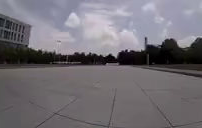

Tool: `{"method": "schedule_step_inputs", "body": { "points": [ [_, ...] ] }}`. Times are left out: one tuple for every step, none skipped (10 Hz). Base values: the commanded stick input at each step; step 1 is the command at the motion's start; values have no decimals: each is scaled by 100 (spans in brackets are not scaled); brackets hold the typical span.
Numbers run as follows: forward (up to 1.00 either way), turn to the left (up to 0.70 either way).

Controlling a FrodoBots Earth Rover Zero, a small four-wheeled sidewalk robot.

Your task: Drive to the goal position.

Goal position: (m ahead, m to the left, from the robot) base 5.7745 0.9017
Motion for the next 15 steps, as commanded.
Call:
{"method": "schedule_step_inputs", "body": {
  "points": [
    [50, -2],
    [50, -2],
    [50, -2],
    [50, -2],
    [50, -2],
    [50, -2],
    [50, -2],
    [50, -2],
    [50, -2],
    [50, -2],
    [50, -2],
    [50, -2],
    [50, -2],
    [50, -2],
    [50, -2]
  ]
}}
